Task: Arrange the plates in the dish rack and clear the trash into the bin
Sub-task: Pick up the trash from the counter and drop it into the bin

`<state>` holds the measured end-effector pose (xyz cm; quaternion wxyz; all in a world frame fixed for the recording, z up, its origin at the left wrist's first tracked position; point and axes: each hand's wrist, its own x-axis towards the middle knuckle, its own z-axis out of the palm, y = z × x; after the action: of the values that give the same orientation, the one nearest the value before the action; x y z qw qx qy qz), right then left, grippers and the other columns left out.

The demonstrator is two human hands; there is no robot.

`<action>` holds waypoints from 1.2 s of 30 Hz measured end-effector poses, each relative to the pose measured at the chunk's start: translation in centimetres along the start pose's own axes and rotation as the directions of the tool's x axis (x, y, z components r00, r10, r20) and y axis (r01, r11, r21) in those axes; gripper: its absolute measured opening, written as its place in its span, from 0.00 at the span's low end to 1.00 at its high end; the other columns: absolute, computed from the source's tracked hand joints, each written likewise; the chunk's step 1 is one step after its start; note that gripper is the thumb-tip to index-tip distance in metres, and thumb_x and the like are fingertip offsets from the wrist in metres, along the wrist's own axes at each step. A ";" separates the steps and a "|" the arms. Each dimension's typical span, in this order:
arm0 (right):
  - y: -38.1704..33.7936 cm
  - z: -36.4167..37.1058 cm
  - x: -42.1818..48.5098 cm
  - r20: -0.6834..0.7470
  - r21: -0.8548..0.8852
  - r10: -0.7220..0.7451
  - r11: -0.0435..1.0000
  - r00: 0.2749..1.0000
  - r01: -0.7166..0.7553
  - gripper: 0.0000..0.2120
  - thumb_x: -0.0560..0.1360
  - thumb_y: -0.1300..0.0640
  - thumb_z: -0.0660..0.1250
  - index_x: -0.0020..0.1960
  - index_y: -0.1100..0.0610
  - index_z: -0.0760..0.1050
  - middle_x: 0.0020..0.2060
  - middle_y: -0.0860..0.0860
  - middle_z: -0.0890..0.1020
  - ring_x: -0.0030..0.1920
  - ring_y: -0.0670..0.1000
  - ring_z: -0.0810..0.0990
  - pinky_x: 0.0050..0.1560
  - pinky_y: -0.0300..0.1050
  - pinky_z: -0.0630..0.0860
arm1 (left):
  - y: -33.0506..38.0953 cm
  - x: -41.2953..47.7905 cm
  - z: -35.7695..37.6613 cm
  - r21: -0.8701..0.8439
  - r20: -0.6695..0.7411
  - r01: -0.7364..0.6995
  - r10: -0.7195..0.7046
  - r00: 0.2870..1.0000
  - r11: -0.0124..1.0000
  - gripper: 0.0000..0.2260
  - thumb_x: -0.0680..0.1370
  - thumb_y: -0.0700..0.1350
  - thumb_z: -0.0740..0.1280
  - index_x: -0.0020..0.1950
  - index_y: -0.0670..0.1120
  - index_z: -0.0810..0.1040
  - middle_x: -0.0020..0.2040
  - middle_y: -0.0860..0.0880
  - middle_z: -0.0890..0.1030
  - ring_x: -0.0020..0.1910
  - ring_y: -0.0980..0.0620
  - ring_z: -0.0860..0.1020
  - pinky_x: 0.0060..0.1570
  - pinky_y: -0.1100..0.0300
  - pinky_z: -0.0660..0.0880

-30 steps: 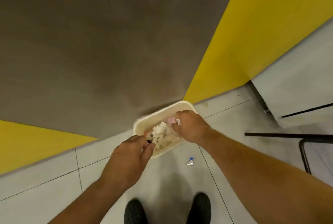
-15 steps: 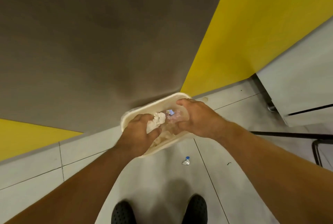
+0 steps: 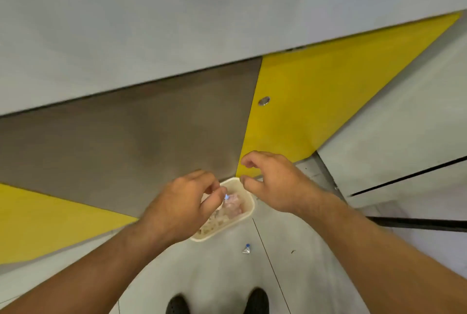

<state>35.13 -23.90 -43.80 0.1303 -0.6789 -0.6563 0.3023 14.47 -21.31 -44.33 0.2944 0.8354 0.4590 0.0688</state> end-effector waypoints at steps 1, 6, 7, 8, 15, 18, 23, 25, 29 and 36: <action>-1.6 -2.7 -0.4 -0.015 -0.014 -0.024 1.000 1.000 0.024 0.12 0.75 0.50 0.66 0.57 0.50 0.74 0.54 0.47 0.79 0.56 0.50 0.76 0.57 0.48 0.74 | 2.2 -0.3 -2.7 0.023 -0.018 -0.040 0.041 0.999 0.999 0.17 0.73 0.64 0.53 0.42 0.55 0.73 0.41 0.58 0.75 0.41 0.58 0.74 0.43 0.56 0.74; -9.4 -16.7 -2.4 -0.205 -0.021 -0.131 0.991 0.970 0.130 0.04 0.72 0.51 0.67 0.45 0.49 0.74 0.42 0.46 0.80 0.45 0.50 0.77 0.48 0.51 0.76 | 11.4 -1.1 -15.0 0.140 -0.196 -0.169 0.195 0.961 0.976 0.15 0.75 0.62 0.53 0.43 0.55 0.74 0.39 0.59 0.73 0.38 0.57 0.74 0.39 0.55 0.74; -10.8 -19.1 -2.9 -0.238 -0.027 -0.143 0.990 0.961 0.141 0.04 0.72 0.53 0.67 0.46 0.50 0.75 0.42 0.46 0.80 0.45 0.49 0.78 0.48 0.50 0.76 | 12.9 -1.2 -17.2 0.157 -0.224 -0.179 0.212 0.951 0.971 0.16 0.75 0.62 0.53 0.44 0.54 0.75 0.39 0.59 0.73 0.39 0.57 0.74 0.39 0.56 0.73; -12.1 -21.3 -3.5 -0.260 -0.032 -0.154 0.988 0.953 0.151 0.04 0.72 0.54 0.67 0.47 0.50 0.75 0.42 0.46 0.80 0.45 0.49 0.78 0.49 0.49 0.76 | 14.3 -1.3 -19.2 0.172 -0.250 -0.184 0.224 0.942 0.968 0.16 0.75 0.62 0.53 0.44 0.54 0.75 0.38 0.59 0.73 0.39 0.57 0.74 0.39 0.57 0.72; -19.3 -31.2 -6.3 -0.282 -0.187 -0.230 0.965 0.931 0.182 0.09 0.76 0.50 0.65 0.54 0.51 0.74 0.48 0.45 0.77 0.48 0.48 0.76 0.52 0.47 0.76 | 19.6 -2.2 -30.4 0.234 -0.367 -0.152 0.232 0.901 0.960 0.11 0.78 0.59 0.58 0.47 0.55 0.76 0.44 0.57 0.76 0.41 0.58 0.74 0.42 0.55 0.74; -21.3 -33.2 -5.6 -0.328 -0.221 -0.236 0.961 0.915 0.169 0.09 0.76 0.50 0.65 0.55 0.52 0.75 0.48 0.46 0.77 0.48 0.48 0.76 0.51 0.45 0.75 | 19.6 -2.8 -32.8 0.244 -0.416 -0.115 0.211 0.885 0.963 0.10 0.78 0.57 0.59 0.48 0.54 0.76 0.45 0.57 0.77 0.42 0.57 0.74 0.43 0.56 0.73; -23.1 -32.8 -2.6 -0.296 -0.275 -0.187 0.956 0.937 0.104 0.11 0.76 0.49 0.65 0.56 0.53 0.74 0.52 0.48 0.78 0.49 0.50 0.76 0.51 0.45 0.75 | 18.3 -2.5 -34.9 0.230 -0.446 -0.095 0.192 0.874 0.968 0.08 0.78 0.56 0.60 0.47 0.55 0.76 0.45 0.58 0.76 0.42 0.58 0.74 0.41 0.60 0.72; -23.1 -32.5 -1.3 -0.276 -0.300 -0.158 0.951 0.948 0.071 0.12 0.76 0.48 0.65 0.57 0.53 0.74 0.53 0.49 0.78 0.51 0.51 0.76 0.53 0.47 0.76 | 17.7 -1.6 -35.8 0.226 -0.445 -0.106 0.199 0.873 0.968 0.07 0.78 0.55 0.60 0.48 0.55 0.76 0.45 0.58 0.75 0.43 0.58 0.74 0.41 0.62 0.71; -22.5 -33.2 1.0 -0.270 -0.340 -0.101 0.941 0.958 0.003 0.13 0.77 0.49 0.65 0.59 0.52 0.74 0.55 0.49 0.77 0.53 0.50 0.76 0.55 0.45 0.75 | 15.8 1.0 -37.8 0.215 -0.463 -0.128 0.216 0.860 0.968 0.07 0.78 0.53 0.61 0.50 0.53 0.77 0.46 0.58 0.76 0.44 0.58 0.75 0.42 0.61 0.71; -22.2 -32.3 5.6 -0.233 -0.343 -0.105 0.939 0.967 0.019 0.15 0.78 0.50 0.64 0.63 0.52 0.73 0.62 0.48 0.74 0.60 0.51 0.74 0.61 0.45 0.72 | 14.8 4.2 -38.4 0.239 -0.426 -0.144 0.237 0.873 0.960 0.08 0.78 0.52 0.59 0.51 0.53 0.77 0.48 0.58 0.76 0.46 0.57 0.75 0.46 0.58 0.73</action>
<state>35.62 -9.01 -7.11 0.1021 -0.7024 -0.6982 0.0939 12.81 -7.48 -5.39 0.0864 0.8631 0.4342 0.2430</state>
